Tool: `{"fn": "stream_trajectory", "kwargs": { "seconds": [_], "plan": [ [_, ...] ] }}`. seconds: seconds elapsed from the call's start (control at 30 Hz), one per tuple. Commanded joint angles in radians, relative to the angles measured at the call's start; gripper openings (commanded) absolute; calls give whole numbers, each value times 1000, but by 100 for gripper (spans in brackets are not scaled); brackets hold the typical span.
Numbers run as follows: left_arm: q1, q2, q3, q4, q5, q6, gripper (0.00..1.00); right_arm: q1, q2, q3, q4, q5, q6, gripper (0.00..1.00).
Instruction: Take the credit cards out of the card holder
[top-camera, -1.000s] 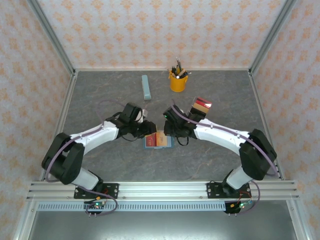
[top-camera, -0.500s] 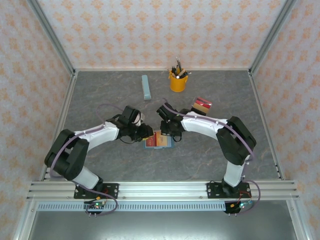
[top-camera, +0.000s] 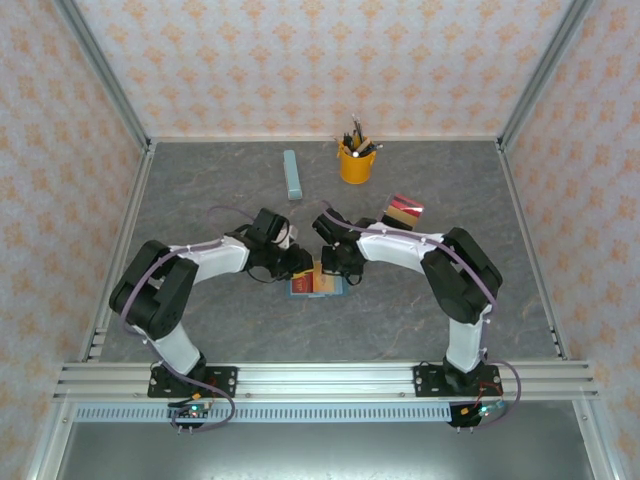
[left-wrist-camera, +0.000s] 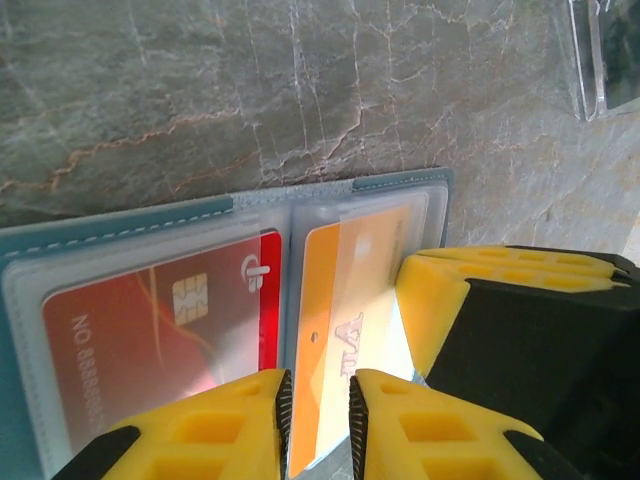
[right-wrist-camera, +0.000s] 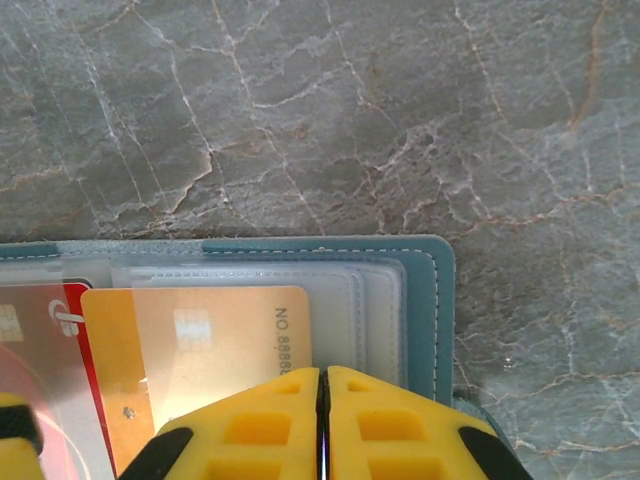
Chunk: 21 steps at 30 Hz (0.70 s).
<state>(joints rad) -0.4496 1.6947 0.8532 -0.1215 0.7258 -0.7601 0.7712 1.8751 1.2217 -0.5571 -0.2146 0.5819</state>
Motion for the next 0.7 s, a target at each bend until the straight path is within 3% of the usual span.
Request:
{"fn": "stream_trajectory", "kwargs": {
  "seconds": [0.0, 0.67],
  "plan": [
    [3, 27, 33, 14, 24, 19, 27, -6, 22, 0, -44, 12, -11, 10],
    [11, 108, 39, 102, 109, 20, 19, -6, 48, -17, -33, 5, -4, 8]
  ]
}}
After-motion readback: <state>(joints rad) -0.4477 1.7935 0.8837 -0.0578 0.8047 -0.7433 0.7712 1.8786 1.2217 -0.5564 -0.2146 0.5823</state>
